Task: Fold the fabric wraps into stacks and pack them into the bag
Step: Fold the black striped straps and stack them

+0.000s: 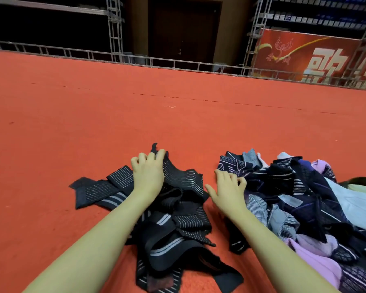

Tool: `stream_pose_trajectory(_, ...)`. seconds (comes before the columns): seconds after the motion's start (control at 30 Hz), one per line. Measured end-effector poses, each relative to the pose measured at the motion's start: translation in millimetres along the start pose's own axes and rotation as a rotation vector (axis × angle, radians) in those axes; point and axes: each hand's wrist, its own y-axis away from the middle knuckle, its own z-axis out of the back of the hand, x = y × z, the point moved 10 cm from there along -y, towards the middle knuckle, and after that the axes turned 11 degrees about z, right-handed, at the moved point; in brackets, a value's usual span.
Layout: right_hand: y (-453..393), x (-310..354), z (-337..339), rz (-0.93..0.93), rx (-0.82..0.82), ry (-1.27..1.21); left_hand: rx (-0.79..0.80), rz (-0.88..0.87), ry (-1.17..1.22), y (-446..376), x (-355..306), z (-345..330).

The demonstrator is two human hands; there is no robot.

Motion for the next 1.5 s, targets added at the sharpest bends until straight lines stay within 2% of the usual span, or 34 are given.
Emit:
stream_pose_trajectory(0.13, -20, 12, -13, -0.027, -0.032, 0.039, -0.051, 0.043, -0.052, -10, 23, -11)
stream_pose_trajectory(0.27, -29, 25, -46, -0.09, 0.135, 0.016, -0.048, 0.08, -0.079, -14, 42, -27)
stream_pose_trajectory(0.43, -34, 41, -68, -0.095, 0.166, -0.076, -0.046, 0.091, -0.068, -8, 60, -43)
stream_pose_trajectory(0.53, -37, 45, -63, -0.101, 0.067, -0.189, -0.054, 0.07, -0.081, -6, 61, -44)
stream_pose_trajectory(0.63, -39, 38, -37, -0.124, -0.11, -0.285, -0.095, 0.036, -0.064, -7, 52, -37)
stream_pose_trajectory(0.73, -39, 12, -2, -0.18, -0.276, -0.239, -0.089, 0.026, -0.005, -11, 38, -30)
stream_pose_trajectory(0.8, -39, -6, 15, -0.197, -0.306, -0.151, -0.055, 0.027, 0.052, -12, 23, -31)
stream_pose_trajectory(0.9, -38, -27, 19, -0.202, -0.256, -0.036, 0.017, 0.007, 0.083, -6, -5, -42)
stream_pose_trajectory(1.13, -35, -6, 4, 0.036, -0.264, 0.272, 0.352, -0.03, -0.084, 16, -8, -94)
stream_pose_trajectory(1.23, -38, -1, -7, 0.015, -0.199, 0.238, 0.471, -0.085, -0.095, 22, -5, -103)
stream_pose_trajectory(1.37, -44, 14, -12, 0.057, -0.201, 0.19, 0.534, -0.129, -0.064, 24, 3, -103)
stream_pose_trajectory(1.5, -48, 39, -2, 0.106, -0.316, 0.133, 0.589, -0.189, -0.014, 28, 7, -105)
